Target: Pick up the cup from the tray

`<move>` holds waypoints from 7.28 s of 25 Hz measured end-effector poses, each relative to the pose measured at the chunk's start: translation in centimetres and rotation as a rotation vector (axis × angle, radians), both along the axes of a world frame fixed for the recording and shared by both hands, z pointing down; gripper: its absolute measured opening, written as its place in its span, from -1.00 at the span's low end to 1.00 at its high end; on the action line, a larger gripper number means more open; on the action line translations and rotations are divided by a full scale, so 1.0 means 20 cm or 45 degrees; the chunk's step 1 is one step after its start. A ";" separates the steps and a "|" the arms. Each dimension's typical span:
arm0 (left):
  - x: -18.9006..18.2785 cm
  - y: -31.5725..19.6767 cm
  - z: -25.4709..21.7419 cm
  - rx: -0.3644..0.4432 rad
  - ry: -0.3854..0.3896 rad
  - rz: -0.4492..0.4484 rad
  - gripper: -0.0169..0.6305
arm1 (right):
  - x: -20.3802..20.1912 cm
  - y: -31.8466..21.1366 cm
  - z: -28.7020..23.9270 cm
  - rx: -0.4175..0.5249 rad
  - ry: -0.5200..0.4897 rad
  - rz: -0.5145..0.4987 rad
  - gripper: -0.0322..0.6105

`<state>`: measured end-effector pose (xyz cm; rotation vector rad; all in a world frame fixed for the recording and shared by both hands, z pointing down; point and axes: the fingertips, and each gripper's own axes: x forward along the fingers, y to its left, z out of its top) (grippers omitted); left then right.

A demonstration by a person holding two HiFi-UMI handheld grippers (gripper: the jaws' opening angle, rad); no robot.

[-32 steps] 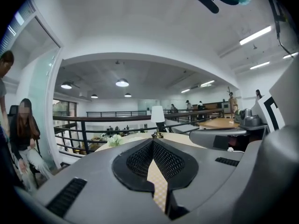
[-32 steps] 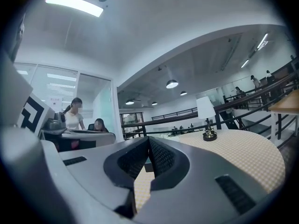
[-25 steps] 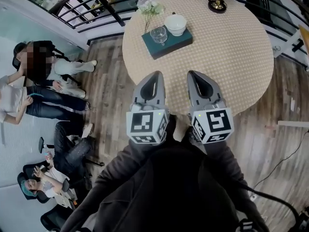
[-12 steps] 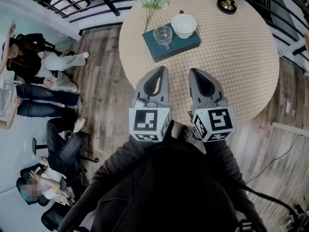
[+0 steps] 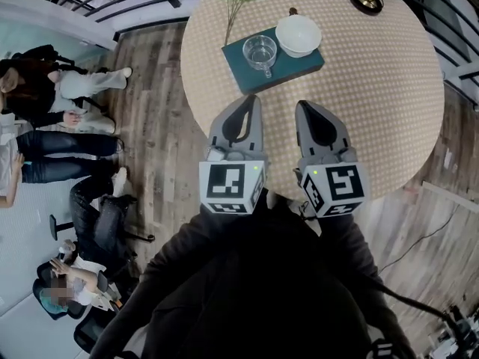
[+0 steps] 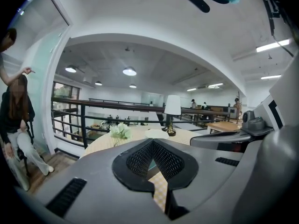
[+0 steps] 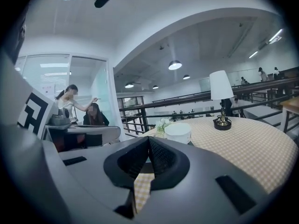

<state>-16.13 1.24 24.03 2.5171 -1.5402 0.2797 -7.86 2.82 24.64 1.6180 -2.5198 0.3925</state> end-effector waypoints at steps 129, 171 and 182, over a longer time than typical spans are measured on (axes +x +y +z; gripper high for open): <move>0.53 0.05 0.93 -0.469 -0.358 0.511 0.34 | 0.53 0.30 0.34 -0.206 -0.036 0.430 -0.88; 0.03 0.17 0.02 -0.004 0.084 0.001 -0.92 | 0.23 0.18 -0.03 0.047 -0.019 0.111 -0.88; 0.08 0.31 -0.23 0.088 0.207 0.002 -0.93 | 0.16 0.25 -0.25 0.158 0.028 0.035 -0.88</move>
